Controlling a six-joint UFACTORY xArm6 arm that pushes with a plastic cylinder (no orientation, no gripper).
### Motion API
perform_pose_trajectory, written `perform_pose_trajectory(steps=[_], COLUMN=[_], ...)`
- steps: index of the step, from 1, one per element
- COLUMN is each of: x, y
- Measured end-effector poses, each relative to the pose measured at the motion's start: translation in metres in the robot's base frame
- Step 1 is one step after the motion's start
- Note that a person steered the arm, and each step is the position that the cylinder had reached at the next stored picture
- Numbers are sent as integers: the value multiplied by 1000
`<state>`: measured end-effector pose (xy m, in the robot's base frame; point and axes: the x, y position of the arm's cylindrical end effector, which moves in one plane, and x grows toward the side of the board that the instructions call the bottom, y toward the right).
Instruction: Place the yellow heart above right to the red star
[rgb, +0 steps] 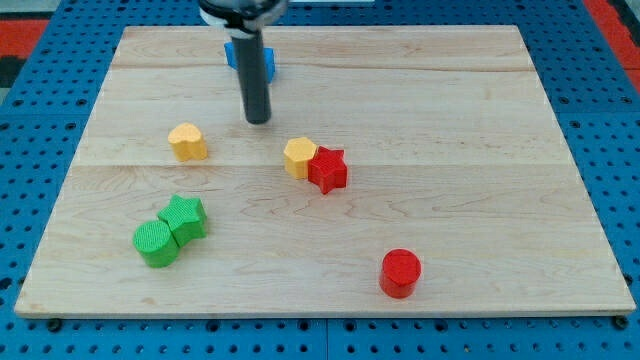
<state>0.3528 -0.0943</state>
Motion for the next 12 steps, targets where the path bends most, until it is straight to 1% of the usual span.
perform_pose_trajectory(steps=[1, 2, 3, 4, 5, 6, 8, 9, 10, 12], x=[-11, 6, 44, 69, 61, 58, 66, 57, 57, 24], y=[-72, -134, -124, -100, -59, -42, -27, 8, 40, 49])
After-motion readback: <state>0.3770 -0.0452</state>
